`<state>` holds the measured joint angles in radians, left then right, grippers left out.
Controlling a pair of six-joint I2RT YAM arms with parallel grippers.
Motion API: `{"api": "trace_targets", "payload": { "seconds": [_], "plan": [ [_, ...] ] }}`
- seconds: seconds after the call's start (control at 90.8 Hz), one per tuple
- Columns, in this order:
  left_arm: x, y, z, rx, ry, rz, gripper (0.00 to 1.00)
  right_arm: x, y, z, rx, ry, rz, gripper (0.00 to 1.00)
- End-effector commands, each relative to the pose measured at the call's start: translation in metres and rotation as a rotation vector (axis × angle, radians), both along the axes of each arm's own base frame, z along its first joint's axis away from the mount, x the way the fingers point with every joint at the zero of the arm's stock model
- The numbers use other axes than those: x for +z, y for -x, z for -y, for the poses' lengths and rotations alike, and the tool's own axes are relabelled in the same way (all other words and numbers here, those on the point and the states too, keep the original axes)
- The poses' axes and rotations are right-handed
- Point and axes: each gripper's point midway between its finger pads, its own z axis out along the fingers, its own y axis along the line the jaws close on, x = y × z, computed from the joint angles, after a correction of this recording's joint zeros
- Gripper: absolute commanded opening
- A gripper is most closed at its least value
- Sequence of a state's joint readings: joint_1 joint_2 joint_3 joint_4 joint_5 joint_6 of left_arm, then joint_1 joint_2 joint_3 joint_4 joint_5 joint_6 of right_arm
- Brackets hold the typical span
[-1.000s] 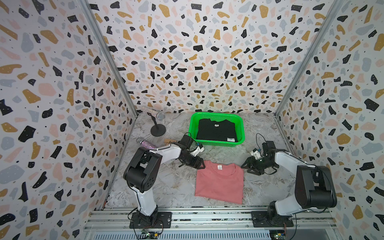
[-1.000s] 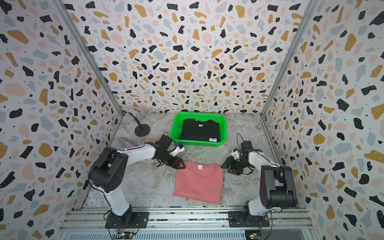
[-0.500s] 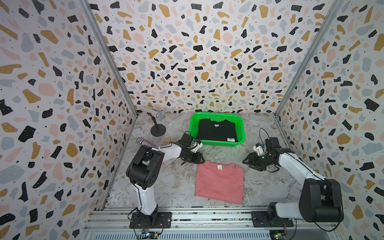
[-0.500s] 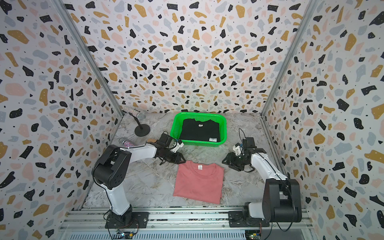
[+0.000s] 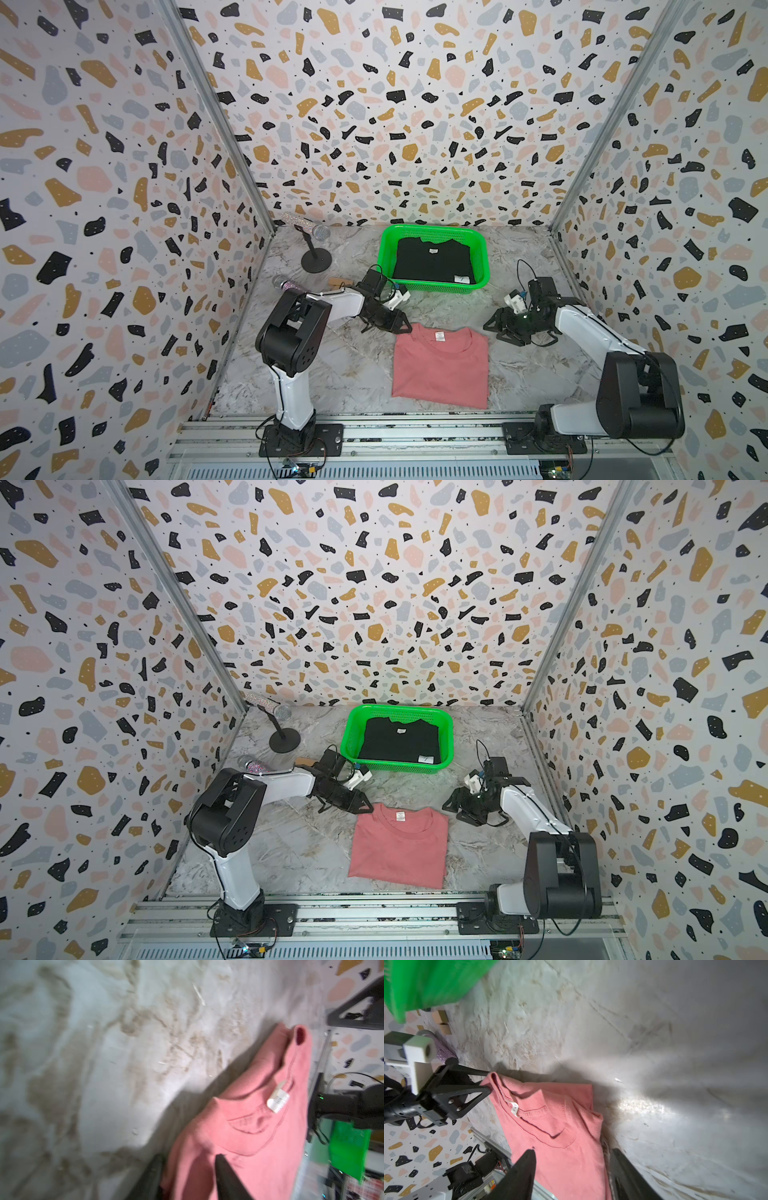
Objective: Put the folded t-shirts into the basket
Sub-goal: Pick up the T-shirt from the center of the board.
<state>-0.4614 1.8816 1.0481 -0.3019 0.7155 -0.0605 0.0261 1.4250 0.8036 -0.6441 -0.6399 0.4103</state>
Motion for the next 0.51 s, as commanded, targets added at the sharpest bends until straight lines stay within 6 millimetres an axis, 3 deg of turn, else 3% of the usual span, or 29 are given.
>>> {"api": "trace_targets", "payload": {
  "seconds": [0.0, 0.099, 0.242, 0.496],
  "plan": [
    [-0.007, 0.026, -0.007, -0.059, -0.026, -0.086, 0.6, -0.012, 0.014, -0.007, 0.04, -0.045, -0.099, 0.63],
    [-0.012, 0.03, -0.009, -0.07, -0.033, -0.095, 0.65, -0.018, 0.014, -0.007, 0.043, -0.042, -0.101, 0.66],
    [-0.02, 0.038, -0.011, -0.081, -0.033, -0.124, 0.63, -0.033, 0.018, -0.013, 0.058, -0.084, -0.131, 0.67],
    [-0.029, 0.043, -0.008, -0.087, -0.029, -0.158, 0.32, -0.047, 0.018, -0.023, 0.053, -0.169, -0.139, 0.65]
  ]
}}
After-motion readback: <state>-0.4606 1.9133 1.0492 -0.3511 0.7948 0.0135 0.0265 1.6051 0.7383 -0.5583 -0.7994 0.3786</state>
